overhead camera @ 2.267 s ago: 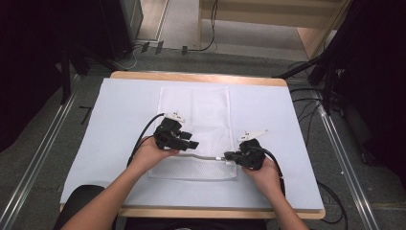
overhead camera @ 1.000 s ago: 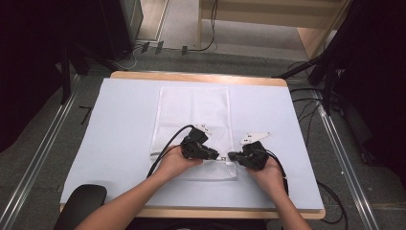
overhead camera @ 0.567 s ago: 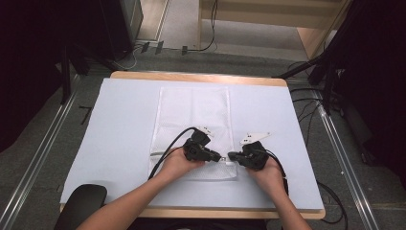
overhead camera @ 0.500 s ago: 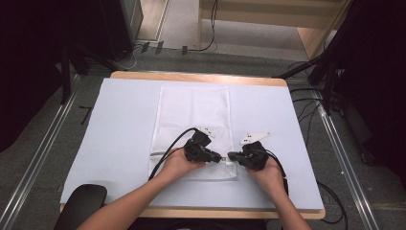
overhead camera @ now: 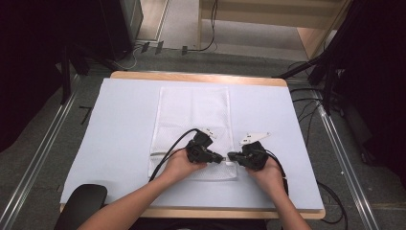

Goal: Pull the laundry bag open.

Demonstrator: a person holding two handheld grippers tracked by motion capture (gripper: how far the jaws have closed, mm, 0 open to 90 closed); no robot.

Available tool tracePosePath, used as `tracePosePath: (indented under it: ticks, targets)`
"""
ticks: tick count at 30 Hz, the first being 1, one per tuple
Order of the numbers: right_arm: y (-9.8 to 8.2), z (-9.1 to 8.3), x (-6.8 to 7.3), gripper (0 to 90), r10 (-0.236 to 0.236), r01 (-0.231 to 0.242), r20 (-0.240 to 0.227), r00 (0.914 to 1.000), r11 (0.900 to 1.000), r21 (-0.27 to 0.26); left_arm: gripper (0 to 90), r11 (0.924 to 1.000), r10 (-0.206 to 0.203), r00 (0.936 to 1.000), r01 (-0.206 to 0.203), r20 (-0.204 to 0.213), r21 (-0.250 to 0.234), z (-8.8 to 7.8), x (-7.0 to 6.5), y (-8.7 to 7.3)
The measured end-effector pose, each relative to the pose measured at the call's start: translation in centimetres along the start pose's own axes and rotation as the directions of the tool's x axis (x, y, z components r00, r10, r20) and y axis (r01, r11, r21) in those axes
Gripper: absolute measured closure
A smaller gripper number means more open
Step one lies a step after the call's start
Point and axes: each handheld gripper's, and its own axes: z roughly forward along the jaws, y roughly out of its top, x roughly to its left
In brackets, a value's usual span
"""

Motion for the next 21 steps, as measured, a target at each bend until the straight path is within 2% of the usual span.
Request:
tracePosePath:
  ticks: [3,5,13,16,19,21]
  targets:
    - [0.02,0.0,0.03,90.0,-0.002,0.002,0.003,1.0,1.0,0.002,83.5,1.0,0.0,1.0,0.0,0.002,-0.007,0.1,-0.09,-0.03]
    - [0.03,-0.02,0.09,90.0,-0.007,0.007,0.006,1.0,1.0,0.006,86.3,1.0,0.001,1.0,-0.001,-0.01,-0.009,0.12,-0.14,-0.05]
    - [0.09,-0.02,0.32,90.0,-0.014,0.014,0.006,0.9999,1.0,0.011,88.0,0.9997,-0.024,0.9995,0.024,0.021,0.003,-0.05,0.3,0.05]
    - [-0.06,0.01,0.16,90.0,-0.027,0.027,-0.004,0.9996,1.0,0.002,88.0,0.9997,-0.022,0.9995,0.022,0.021,0.014,-0.12,0.4,0.11]
    - [-0.26,0.0,0.12,90.0,-0.021,0.02,-0.009,0.9998,1.0,-0.011,88.1,0.9995,-0.026,0.9992,0.025,0.029,0.018,-0.14,0.43,0.15]
    - [-0.2,0.03,0.19,90.0,-0.044,0.044,-0.001,0.999,0.999,-0.01,88.1,0.999,-0.039,0.9988,0.038,0.031,0.021,-0.19,0.5,0.16]
